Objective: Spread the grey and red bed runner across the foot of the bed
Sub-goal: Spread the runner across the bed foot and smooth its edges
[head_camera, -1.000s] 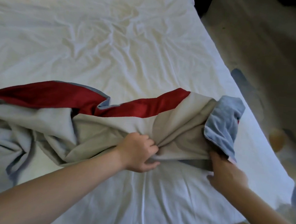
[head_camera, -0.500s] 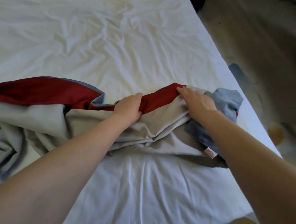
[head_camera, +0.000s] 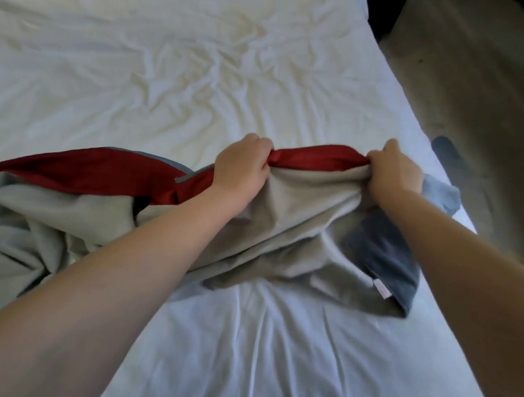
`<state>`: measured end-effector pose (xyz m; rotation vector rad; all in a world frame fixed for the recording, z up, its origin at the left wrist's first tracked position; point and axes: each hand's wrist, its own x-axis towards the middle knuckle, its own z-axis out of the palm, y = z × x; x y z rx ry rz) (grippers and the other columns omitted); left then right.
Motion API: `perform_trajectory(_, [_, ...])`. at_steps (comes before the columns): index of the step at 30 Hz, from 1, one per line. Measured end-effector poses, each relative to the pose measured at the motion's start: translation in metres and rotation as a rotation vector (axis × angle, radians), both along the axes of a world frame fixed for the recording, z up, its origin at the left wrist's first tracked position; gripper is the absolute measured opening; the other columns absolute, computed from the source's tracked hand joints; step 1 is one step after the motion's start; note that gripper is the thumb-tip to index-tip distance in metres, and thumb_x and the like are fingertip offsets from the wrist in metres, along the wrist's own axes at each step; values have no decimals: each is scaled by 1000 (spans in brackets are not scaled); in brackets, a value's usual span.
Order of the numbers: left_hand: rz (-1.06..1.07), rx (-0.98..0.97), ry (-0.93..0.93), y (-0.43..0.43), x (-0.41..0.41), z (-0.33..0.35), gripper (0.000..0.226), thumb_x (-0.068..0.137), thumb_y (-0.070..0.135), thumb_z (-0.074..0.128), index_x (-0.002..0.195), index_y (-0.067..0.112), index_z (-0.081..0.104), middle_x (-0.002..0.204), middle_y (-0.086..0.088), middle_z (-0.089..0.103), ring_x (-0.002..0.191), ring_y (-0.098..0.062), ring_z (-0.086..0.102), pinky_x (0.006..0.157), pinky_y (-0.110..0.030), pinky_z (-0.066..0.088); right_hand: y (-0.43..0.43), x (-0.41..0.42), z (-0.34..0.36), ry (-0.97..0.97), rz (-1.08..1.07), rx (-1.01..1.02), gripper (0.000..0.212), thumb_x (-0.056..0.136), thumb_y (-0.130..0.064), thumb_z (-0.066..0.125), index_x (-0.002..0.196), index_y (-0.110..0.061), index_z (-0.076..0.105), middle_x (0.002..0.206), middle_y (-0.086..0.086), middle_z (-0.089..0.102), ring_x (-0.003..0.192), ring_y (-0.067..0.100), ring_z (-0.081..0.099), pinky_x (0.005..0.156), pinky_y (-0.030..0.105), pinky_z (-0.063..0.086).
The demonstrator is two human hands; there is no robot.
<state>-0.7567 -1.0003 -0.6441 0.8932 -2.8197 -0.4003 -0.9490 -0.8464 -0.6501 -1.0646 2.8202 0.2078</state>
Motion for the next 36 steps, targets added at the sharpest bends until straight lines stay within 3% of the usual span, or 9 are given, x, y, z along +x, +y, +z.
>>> perform_trajectory(6, [23, -338, 305, -21, -17, 45, 18, 71, 21, 56, 84, 14, 65, 77, 0, 61, 83, -26, 53, 57, -30, 30, -12, -32, 55, 421, 231, -367, 26, 71, -4, 60, 96, -2, 64, 118, 17, 50, 109, 39, 44, 84, 48, 36])
perform_trajectory(10, [-239, -96, 142, 2, -4, 21, 20, 72, 23, 56, 88, 13, 60, 88, -7, 57, 85, -29, 54, 60, -33, 39, 10, -28, 45, 414, 455, 9, 25, 70, -10, 65, 96, -12, 67, 103, 7, 62, 105, 31, 52, 90, 41, 38])
perform_trajectory(14, [-494, -53, -143, 59, 19, -27, 18, 79, 26, 51, 94, 16, 53, 94, -3, 59, 84, -26, 60, 57, -33, 39, 58, -6, 3, 280, 413, 309, 14, 81, -26, 60, 95, -26, 64, 95, -6, 65, 95, 21, 60, 65, 28, 37])
perform_trajectory(23, [-670, -93, -208, 99, 39, -45, 26, 84, 19, 48, 107, 14, 59, 90, -4, 64, 80, -28, 63, 57, -32, 39, 145, 0, -8, 321, 387, 430, 18, 85, -13, 51, 97, -25, 53, 92, -8, 59, 86, 16, 61, 52, 29, 29])
perform_trajectory(28, [-912, -57, -375, 128, 48, -39, 24, 82, 19, 48, 102, 11, 58, 93, -8, 65, 84, -33, 63, 58, -34, 38, 190, 52, -18, 61, 317, 470, 22, 89, -12, 46, 103, -24, 58, 98, -5, 66, 93, 17, 65, 61, 26, 38])
perform_trajectory(30, [-1022, -32, -481, 142, 53, -39, 21, 82, 22, 49, 98, 10, 56, 93, -9, 65, 84, -34, 62, 58, -33, 35, 195, 78, -17, 67, 271, 443, 12, 71, -10, 72, 81, -12, 66, 76, 4, 69, 68, 25, 69, 54, 24, 43])
perform_trajectory(31, [-1055, -28, -508, 146, 53, -38, 21, 83, 26, 50, 95, 11, 57, 92, -8, 65, 82, -34, 62, 57, -32, 35, 196, 89, -15, 57, 257, 324, 25, 46, -3, 85, 59, -7, 63, 54, 9, 63, 46, 26, 63, 45, 23, 42])
perform_trajectory(33, [-1069, -45, -449, 149, 50, -33, 25, 85, 37, 53, 85, 12, 61, 81, -6, 66, 73, -31, 64, 53, -28, 34, 192, 106, -10, 49, 207, 227, 36, 25, 7, 86, 41, -6, 56, 38, 9, 53, 32, 25, 55, 39, 23, 40])
perform_trajectory(36, [-917, -92, -82, 146, 33, -29, 25, 84, 32, 56, 69, 14, 65, 65, -5, 64, 58, -27, 62, 45, -27, 44, 176, 111, 0, -53, 97, 446, 16, 81, -3, 61, 84, -17, 69, 85, 2, 70, 81, 26, 68, 61, 25, 45])
